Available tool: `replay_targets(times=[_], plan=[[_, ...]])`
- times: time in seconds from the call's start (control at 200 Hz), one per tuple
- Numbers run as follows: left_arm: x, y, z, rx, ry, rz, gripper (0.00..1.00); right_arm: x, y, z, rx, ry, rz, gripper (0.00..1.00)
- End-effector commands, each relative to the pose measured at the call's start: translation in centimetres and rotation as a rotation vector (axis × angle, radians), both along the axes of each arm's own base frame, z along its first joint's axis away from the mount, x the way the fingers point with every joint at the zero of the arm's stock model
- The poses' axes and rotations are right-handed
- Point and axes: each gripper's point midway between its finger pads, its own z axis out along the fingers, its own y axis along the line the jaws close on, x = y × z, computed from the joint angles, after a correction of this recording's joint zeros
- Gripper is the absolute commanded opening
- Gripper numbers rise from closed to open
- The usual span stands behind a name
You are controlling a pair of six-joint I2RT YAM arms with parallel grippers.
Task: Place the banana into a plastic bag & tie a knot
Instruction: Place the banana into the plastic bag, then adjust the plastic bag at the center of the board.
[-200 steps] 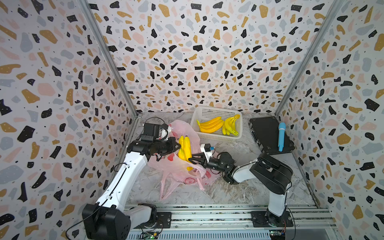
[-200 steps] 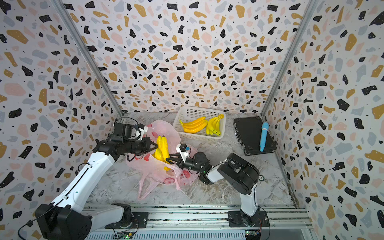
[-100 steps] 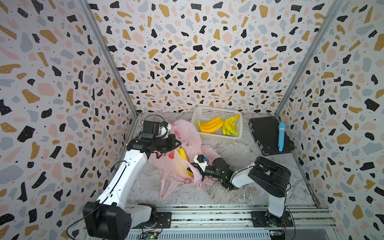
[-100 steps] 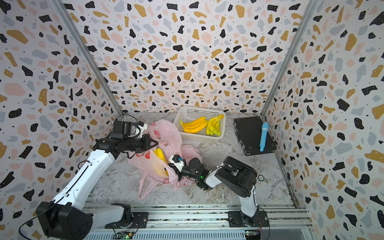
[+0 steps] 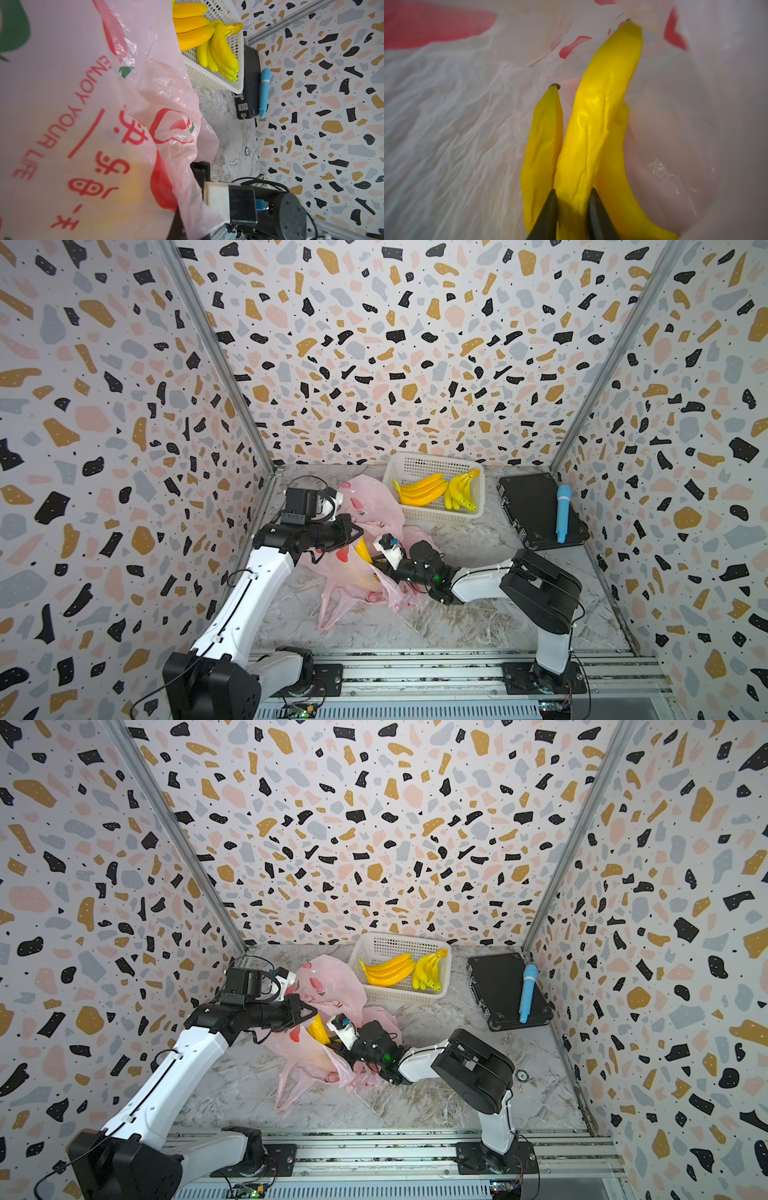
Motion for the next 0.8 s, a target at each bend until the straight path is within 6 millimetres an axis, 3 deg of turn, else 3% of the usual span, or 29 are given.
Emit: replay_targets(times=[0.0,0.11,0.18,0.315,0.44,0.651,0.796], plan=[[0.0,0.9,-1.0,0.038,-0.019,0.037,0.0,2.4,0.7,1.4,-0.02,0.171,-0.068,0.05],[0.1,1.9,-2.1,0.089,-0.02,0.082,0.0,2.6,1.3,1.9,-0.047,0.26,-0.039,0.27],[0.3,2.6,-2.5,0.127,-0.026,0.109,0.0,2.5,0.7,3.1,-0.051,0.258,-0.044,0.4],[0.5,3.2,-2.4,0.156,-0.04,0.135,0.0,1.8,-1.1,5.4,-0.069,0.255,-0.019,0.55],[0.7,3.2,-2.1,0.155,-0.051,0.137,0.17,0.3,-3.3,7.2,-0.08,0.261,0.014,0.67],[0.4,3.0,-1.4,0.148,-0.058,0.127,0.39,-1.2,-7.2,9.4,-0.117,0.207,-0.012,0.74],[-0.4,3.2,-0.3,0.187,-0.083,0.121,0.55,-0.8,-9.7,9.3,-0.171,0.193,-0.081,0.73]])
